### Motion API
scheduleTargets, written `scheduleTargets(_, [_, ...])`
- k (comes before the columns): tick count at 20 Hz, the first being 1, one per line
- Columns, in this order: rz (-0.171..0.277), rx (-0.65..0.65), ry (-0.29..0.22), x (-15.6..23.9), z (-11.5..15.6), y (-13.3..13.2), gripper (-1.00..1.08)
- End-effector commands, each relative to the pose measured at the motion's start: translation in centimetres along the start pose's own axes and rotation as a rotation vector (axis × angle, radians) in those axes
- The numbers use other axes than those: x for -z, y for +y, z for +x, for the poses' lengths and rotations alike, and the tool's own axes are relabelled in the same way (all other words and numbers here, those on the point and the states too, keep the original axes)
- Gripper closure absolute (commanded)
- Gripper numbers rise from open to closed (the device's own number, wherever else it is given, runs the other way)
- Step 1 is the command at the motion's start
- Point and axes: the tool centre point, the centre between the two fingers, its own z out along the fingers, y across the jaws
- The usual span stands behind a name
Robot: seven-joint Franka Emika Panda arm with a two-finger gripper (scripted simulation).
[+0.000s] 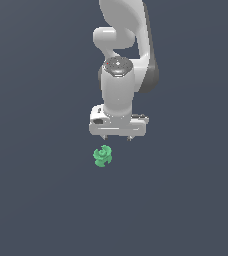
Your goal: Pick up the object and move it to a goal position.
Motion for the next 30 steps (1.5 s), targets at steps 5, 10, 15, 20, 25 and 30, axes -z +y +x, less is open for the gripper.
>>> scheduleTargets(5, [0.01,-0.002,-0.002,0.3,-0.1,-0.9,-0.92])
scheduleTargets(10, [0.03,-0.004,-0.005,1.0,-0.3,-2.5,-0.92])
scheduleTargets(15, [0.029,-0.011,-0.005,0.9,-0.2,-2.3,-0.92])
scheduleTargets(20, [0.028,-0.057,-0.008,0.6,-0.1,-2.0,-0.92])
scheduleTargets(25, [0.026,-0.141,-0.013,-0.1,0.1,-1.2,-0.92])
scheduleTargets(30, [0.02,-0.264,-0.019,-1.1,0.4,-0.1,-0.92])
